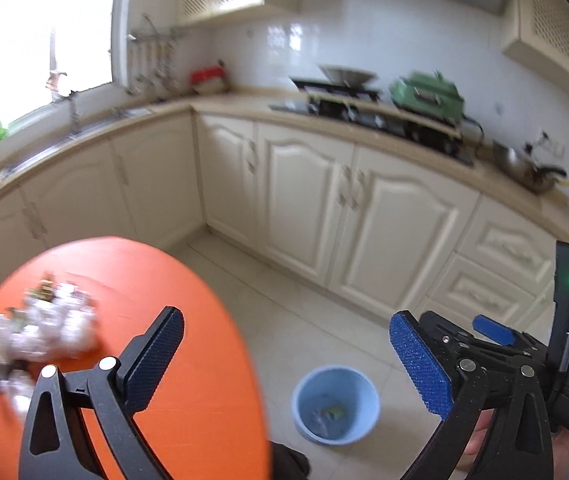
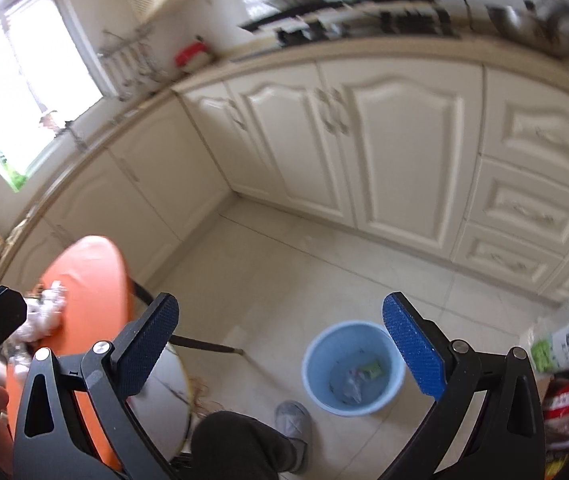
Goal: Collect trash
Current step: 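Return both tools from the bin to the table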
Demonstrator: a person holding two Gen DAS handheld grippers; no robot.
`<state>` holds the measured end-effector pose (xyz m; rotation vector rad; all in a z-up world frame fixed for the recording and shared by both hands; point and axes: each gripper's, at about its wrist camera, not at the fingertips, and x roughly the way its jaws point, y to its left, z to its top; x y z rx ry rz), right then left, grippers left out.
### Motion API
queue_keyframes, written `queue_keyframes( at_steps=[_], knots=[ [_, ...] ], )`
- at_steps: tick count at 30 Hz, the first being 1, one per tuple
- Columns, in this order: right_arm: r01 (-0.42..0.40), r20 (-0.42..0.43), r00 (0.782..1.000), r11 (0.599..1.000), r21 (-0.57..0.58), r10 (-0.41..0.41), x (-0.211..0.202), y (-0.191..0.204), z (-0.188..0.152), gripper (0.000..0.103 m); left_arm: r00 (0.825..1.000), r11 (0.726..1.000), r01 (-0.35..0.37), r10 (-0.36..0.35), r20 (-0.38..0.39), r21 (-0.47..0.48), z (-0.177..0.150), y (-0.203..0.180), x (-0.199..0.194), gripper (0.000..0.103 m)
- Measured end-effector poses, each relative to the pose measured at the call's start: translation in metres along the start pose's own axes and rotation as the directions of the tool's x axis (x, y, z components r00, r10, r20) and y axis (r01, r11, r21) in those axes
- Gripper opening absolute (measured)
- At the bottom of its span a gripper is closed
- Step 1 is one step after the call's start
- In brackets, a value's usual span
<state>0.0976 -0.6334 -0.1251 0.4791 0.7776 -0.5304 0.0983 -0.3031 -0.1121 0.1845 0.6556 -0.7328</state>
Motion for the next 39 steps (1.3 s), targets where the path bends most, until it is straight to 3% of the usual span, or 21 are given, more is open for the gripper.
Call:
queue_keyframes(
  at_steps=[7,15,18,30,39],
  knots=[
    [-0.092,0.063,0.993,0.989,-0.112,0.099,-0.032,0.082,0.004,0.103,0.982,0.988,-0.128,0.138,0.130,-0.084,-0.023,0.037,-0.103,0.102],
    [-0.204,0.100,0.967,0.946,-0.252,0.235,-0.065,0.177,-0.002,0.103,0.932,0.941,-0.263,0.305,0.196,-0.212,-0.062,0.067,-0.205,0.102],
    [-0.234,0.102,0.955,0.919,-0.316,0.278,-0.077,0.212,-0.006,0.103,0.906,0.915,-0.314,0.369,0.209,-0.255,-0.077,0.074,-0.241,0.102],
    [-0.303,0.118,0.907,0.821,-0.483,0.404,-0.125,0.301,-0.032,0.103,0.828,0.834,-0.415,0.512,0.228,-0.364,-0.101,0.056,-0.307,0.102],
    [-0.324,0.106,0.892,0.785,-0.529,0.439,-0.137,0.325,-0.047,0.103,0.808,0.804,-0.448,0.552,0.208,-0.392,-0.113,0.051,-0.315,0.102]
  ],
)
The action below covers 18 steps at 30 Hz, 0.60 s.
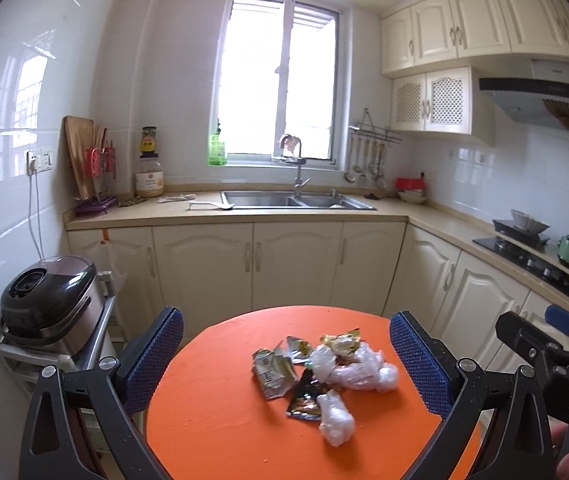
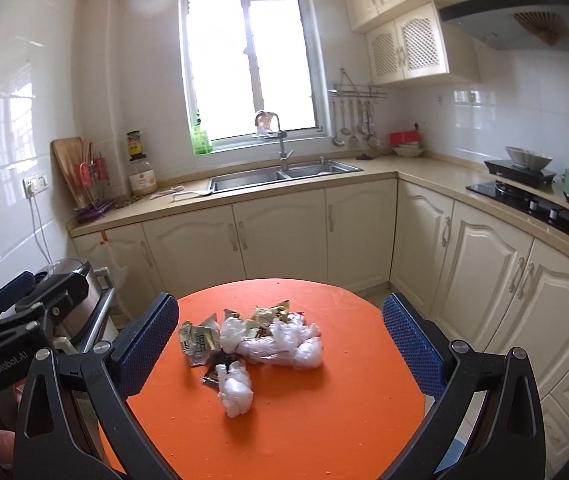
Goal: Collect trash
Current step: 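Return both tools from the bin to the table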
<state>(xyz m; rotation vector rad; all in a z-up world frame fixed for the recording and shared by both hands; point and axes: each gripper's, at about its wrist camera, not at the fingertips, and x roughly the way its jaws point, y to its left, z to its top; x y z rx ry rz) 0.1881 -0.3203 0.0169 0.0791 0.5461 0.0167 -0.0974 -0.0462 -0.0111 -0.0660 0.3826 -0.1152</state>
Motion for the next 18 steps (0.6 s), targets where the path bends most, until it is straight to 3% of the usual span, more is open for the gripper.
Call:
queue_keyframes(
  at_steps=[11,18],
  knots=[
    [-0.036,-0.089,0.996,0.999,-0.032,0.033,0.037,0.014,-0.018,0.103,0.997,0.998,-0.056,0.054,-0.060,-0.038,-0.002,0.037,0.029,0.102],
    [-0.063,-0.191,0.980,0.997,-0.039,0.054,0.080,0.021,-0.044,0.103,0.990,0.995,-0.080,0.074,-0.121,-0.051,-0.009,0.041,0.064,0.102]
  ],
)
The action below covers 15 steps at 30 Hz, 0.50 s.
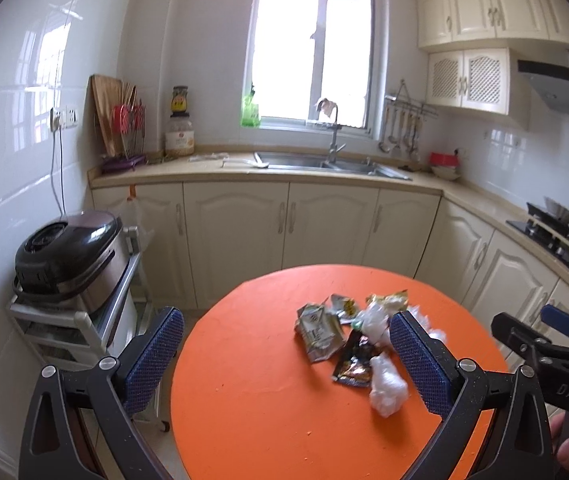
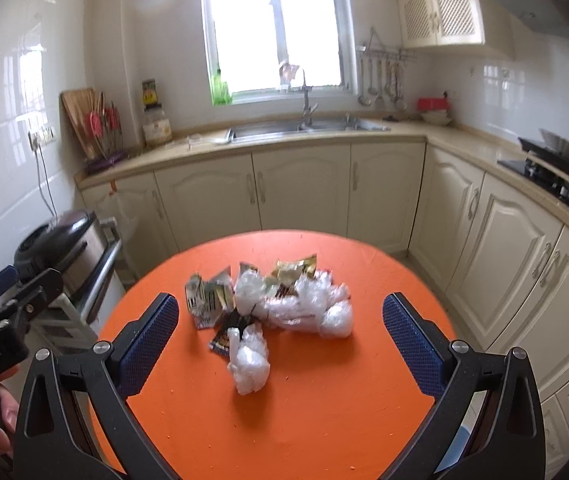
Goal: Collect trash
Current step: 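Grasp a white plastic bag with the right tool while the left tool grasps the printed carton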
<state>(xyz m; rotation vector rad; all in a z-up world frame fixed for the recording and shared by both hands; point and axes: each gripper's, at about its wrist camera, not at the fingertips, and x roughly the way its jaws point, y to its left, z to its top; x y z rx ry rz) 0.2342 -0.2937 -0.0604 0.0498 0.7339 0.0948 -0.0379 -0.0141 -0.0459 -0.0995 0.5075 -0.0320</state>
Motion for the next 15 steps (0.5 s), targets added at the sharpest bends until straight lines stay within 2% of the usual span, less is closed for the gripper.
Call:
queue_keyframes(
  at_steps=[6,15],
  knots=[
    [-0.012,-0.110,0.994,1.000,-0.003,0.011,0.050,0.003,-0.020,0.103,0.998,1.000,-0.013,0.013,-0.063,-0.002,0.001,-0.009,0.042,0.102],
    [-0.051,-0.267,0.963,0.999,-0.017,0.044,0.124,0.012,-0.052,0.103,0.986,0.999,-0.034,0.031,-0.166,-0.012,0.005,-0.021,0.120,0.102]
  ],
)
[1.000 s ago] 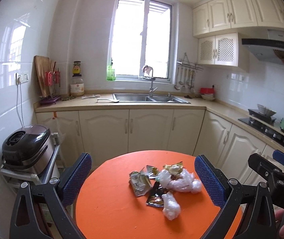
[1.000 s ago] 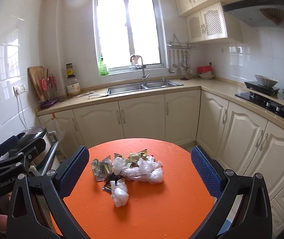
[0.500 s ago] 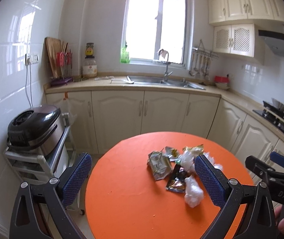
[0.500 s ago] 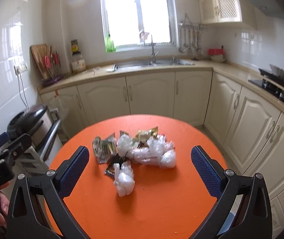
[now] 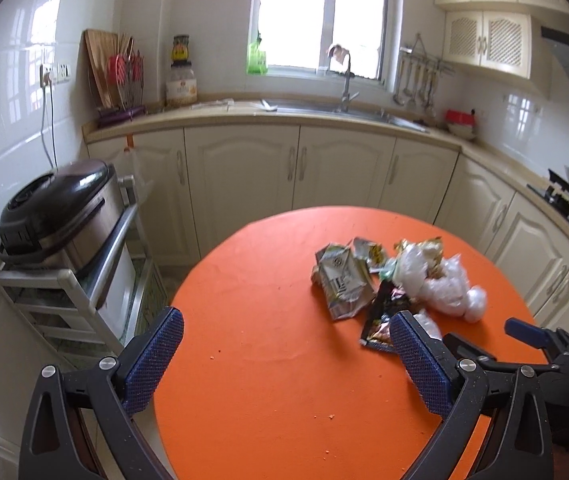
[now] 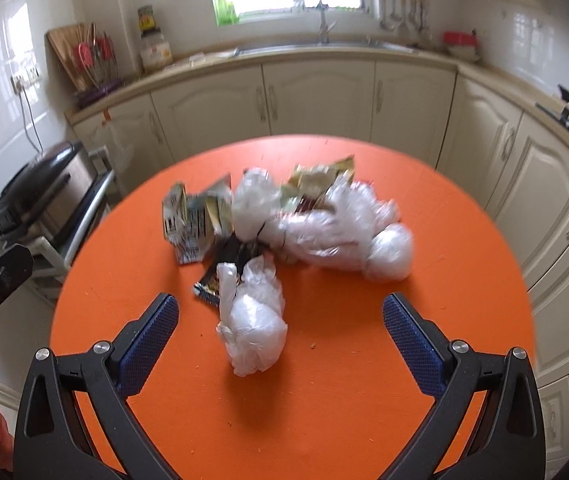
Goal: Collect trash
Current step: 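Grasp a white plastic bag with the right tool while the left tool grasps the printed carton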
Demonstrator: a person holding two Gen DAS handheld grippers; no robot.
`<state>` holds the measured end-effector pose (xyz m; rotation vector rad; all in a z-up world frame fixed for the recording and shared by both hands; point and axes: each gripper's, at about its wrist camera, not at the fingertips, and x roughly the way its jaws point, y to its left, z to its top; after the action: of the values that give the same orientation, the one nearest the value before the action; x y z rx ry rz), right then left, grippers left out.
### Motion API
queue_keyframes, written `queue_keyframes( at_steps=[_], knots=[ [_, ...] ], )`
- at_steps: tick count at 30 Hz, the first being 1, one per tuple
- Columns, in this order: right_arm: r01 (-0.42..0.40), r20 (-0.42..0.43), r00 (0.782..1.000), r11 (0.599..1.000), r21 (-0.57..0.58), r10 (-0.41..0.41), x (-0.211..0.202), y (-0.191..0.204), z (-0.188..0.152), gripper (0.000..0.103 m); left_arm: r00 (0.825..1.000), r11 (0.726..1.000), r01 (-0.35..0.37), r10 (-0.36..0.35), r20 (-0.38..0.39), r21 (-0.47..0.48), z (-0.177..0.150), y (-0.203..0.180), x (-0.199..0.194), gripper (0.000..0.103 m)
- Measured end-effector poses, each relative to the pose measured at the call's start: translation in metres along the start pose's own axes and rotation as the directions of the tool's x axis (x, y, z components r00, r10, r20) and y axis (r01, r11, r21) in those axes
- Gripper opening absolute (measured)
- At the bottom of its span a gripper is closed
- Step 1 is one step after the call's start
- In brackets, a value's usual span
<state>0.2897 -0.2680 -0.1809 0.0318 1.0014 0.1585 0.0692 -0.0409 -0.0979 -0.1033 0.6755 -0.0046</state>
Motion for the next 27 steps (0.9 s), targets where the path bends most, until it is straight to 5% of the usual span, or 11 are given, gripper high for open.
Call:
queue_keyframes(
  at_steps=[6,9,10,11,27],
  knots=[
    [-0.014,-0.072,0.997,1.000,-0.018,0.013,0.037,0.001,-0.007,0.094,0.998,1.000,-0.008,0.009,-0.060,0.002,0.019,-0.013,0.055,0.102],
    [-0.045,-0.099,0.994,0.999,-0.016,0.044,0.047,-0.002,-0.010,0.071,0.997,1.000,-0.008,0.008,-0.079,0.004,0.027,-0.019,0.078,0.102],
    [-0.051,-0.107,0.993,0.998,-0.022,0.048,0.049,-0.003,-0.011,0.053,0.997,1.000,-0.007,0.007,-0.082,0.005,0.026,-0.020,0.081,0.102],
    [-0.055,-0.110,0.993,0.998,-0.029,0.051,0.050,-0.004,-0.012,0.046,0.996,1.000,-0.004,0.005,-0.088,0.007,0.031,-0.022,0.089,0.102],
    [-0.074,-0.041,0.996,0.997,0.023,0.075,0.025,-0.047,-0.001,0.045,0.991,0.996,0.022,-0.011,-0.132,0.085,0.056,-0.073,0.181,0.102]
  ],
)
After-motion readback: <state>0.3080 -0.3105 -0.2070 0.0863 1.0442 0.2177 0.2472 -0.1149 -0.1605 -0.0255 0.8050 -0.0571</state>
